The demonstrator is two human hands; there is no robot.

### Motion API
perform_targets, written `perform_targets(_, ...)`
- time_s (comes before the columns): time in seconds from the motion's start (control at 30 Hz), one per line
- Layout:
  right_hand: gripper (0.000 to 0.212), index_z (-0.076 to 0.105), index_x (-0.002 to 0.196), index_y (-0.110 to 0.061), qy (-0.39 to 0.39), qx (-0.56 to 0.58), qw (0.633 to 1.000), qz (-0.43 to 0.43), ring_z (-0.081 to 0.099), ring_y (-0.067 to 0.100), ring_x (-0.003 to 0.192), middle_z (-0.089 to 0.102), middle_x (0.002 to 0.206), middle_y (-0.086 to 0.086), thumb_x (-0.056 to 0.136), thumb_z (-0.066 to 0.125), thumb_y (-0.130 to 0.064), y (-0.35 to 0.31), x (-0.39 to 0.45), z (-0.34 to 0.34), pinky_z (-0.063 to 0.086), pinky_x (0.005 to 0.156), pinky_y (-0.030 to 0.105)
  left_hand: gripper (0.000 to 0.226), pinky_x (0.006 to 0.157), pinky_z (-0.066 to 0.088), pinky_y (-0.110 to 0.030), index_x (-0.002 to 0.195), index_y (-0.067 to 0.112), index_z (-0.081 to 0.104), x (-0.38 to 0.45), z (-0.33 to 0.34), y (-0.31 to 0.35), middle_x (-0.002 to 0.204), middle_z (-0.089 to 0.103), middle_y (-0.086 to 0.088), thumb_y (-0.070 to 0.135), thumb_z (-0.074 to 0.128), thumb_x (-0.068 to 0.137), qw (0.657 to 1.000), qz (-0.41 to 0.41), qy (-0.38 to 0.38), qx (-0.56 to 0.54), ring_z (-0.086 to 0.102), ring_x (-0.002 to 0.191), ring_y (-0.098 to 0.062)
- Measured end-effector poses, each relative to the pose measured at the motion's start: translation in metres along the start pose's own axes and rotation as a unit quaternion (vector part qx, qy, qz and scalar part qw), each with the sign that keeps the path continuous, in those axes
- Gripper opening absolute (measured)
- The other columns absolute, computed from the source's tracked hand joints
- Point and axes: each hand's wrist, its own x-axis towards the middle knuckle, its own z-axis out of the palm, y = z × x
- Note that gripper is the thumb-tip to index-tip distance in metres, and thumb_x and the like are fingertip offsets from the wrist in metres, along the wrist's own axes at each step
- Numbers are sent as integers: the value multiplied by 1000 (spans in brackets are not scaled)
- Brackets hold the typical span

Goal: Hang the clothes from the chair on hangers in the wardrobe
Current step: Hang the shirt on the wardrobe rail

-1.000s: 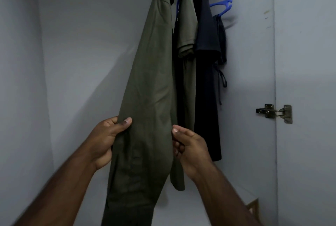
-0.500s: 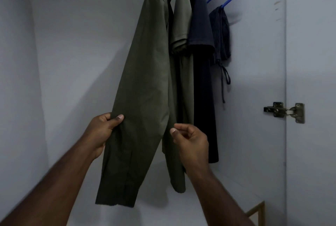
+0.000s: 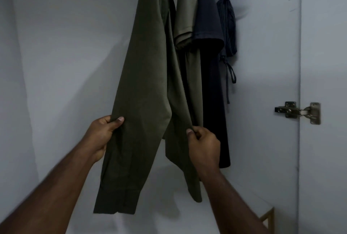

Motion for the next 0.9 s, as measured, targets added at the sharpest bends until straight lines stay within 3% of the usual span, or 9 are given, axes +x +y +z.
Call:
perform_targets(0.1,16,72,108,-23,22,35,999,4,62,0,81,66,85,-17,97,63,-30,7,1,-36,54,76,26,20,95,53,-41,111,14,71,-2,15,-2,110,75,-5,25,66,94,1000,-4,-19,-6,68,106,-25)
perform_targets(0.27,12,74,102,-23,67,65,995,20,67,11,88,72,90,-7,95,66,-26,20,27,-98,58,87,38,17,84,54,-34,109,14,70,-5,54,-3,108,75,-5,23,63,96,996,-10,-70,-50,70,101,-23)
perform_targets(0.47,10,70,102,-29,90,-4,996,10,66,12,89,70,91,-9,94,67,-24,32,68,-148,58,87,42,23,98,54,-44,114,14,71,1,118,-16,109,76,-6,25,68,94,993,1,-118,-19,72,99,-25)
perform_targets(0.63,16,71,110,-18,111,-40,993,2,61,7,85,64,86,-12,94,67,-20,37,94,-171,50,81,28,31,84,56,-37,125,16,63,8,158,-22,110,70,-4,28,65,97,993,9,-110,37,68,95,-23)
perform_targets(0.73,12,70,105,-19,97,-66,993,0,60,5,83,63,84,-13,95,65,-18,38,101,-176,51,76,26,49,96,52,-38,141,14,52,15,173,-34,127,63,-6,26,67,96,990,24,-96,98,63,105,-21)
perform_targets(0.9,12,71,103,-22,113,-64,991,10,66,14,90,70,90,-6,91,70,-19,41,106,-181,55,89,38,66,99,47,-35,148,20,41,9,185,-49,144,49,-5,27,73,90,967,174,8,186,55,123,-22)
